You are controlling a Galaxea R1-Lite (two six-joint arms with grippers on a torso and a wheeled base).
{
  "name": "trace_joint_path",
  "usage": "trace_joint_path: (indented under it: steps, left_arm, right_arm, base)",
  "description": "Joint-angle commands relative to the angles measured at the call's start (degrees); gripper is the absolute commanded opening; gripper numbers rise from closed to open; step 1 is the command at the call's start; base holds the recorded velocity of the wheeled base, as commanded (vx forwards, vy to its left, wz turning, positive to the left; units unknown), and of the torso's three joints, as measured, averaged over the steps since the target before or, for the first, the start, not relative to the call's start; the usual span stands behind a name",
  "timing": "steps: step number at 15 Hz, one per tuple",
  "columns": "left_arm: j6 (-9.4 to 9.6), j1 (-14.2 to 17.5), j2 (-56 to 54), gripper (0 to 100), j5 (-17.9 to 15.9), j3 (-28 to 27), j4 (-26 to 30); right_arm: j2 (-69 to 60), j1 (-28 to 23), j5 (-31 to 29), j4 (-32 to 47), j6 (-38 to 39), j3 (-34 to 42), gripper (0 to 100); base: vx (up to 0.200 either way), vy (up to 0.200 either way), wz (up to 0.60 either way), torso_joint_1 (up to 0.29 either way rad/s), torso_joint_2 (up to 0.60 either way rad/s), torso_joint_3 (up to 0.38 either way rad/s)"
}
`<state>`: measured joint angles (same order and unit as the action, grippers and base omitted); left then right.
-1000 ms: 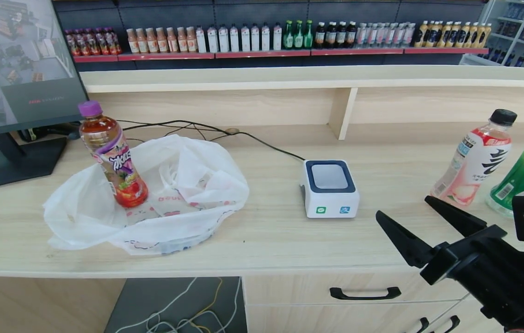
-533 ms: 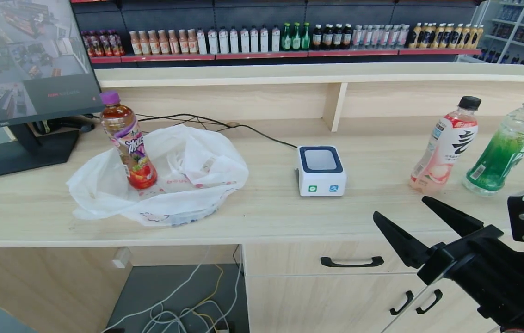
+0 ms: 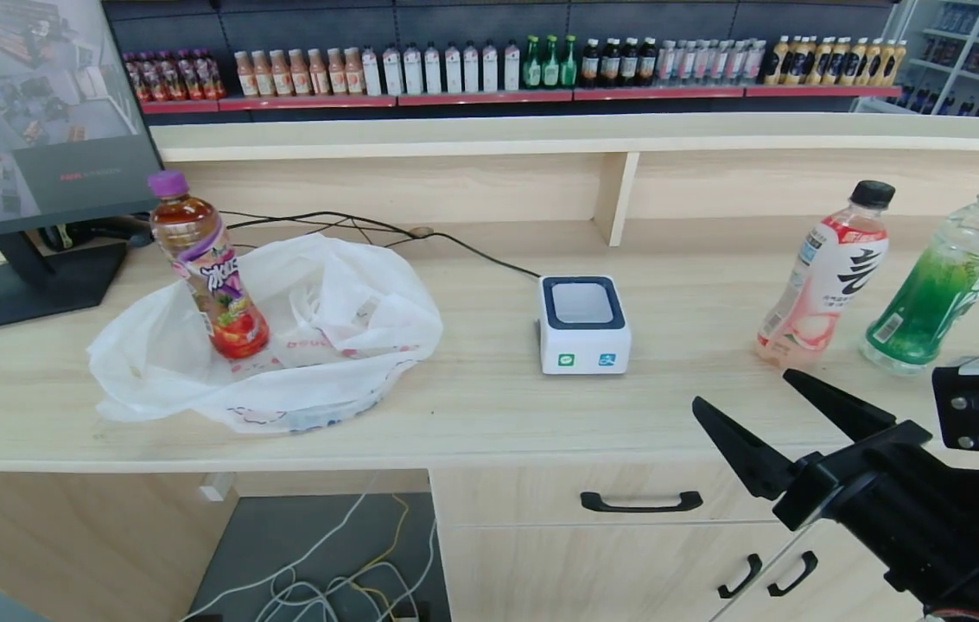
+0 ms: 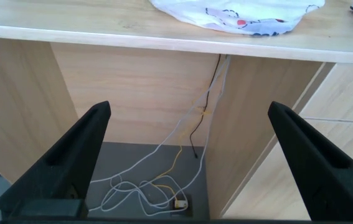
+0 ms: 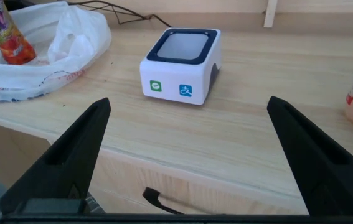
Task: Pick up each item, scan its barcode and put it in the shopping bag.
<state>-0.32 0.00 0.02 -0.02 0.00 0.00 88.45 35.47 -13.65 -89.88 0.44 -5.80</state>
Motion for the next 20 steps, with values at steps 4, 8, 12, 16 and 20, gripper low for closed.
trace_joint_path:
  steps: [4,8,12,16,20]
  left_arm:
    - [-0.03,0.0,0.0,100,0.0,0.0,0.1]
    - [-0.12,0.0,0.0,100,0.0,0.0,0.1]
    - [-0.21,0.0,0.0,100,0.0,0.0,0.0]
    - [-0.21,0.0,0.0,100,0.0,0.0,0.0]
    - [-0.21,0.0,0.0,100,0.0,0.0,0.0]
  right_arm:
    - [0.9,-0.1,0.0,-0.1,0.0,-0.7,100]
    - [2.6,-0.6,0.1,-0.1,0.0,-3.2,100]
    - [5.0,-1.6,0.0,-0.1,0.0,-4.5,100]
    - [6.7,-4.0,0.0,-0.1,-0.9,-6.2,100]
    - [11.1,-4.0,0.1,-0.1,-1.6,-10.2,100]
  base:
    - [0.000,-0.200,0.00,0.002,0.00,0.001]
    - [0.000,-0.200,0.00,0.002,0.00,0.002]
    - [0.000,-0.050,0.00,-0.001,0.00,0.001]
    - [0.000,0.000,0.00,0.000,0.00,0.000]
    - [0.000,0.000,0.00,0.000,0.00,0.000]
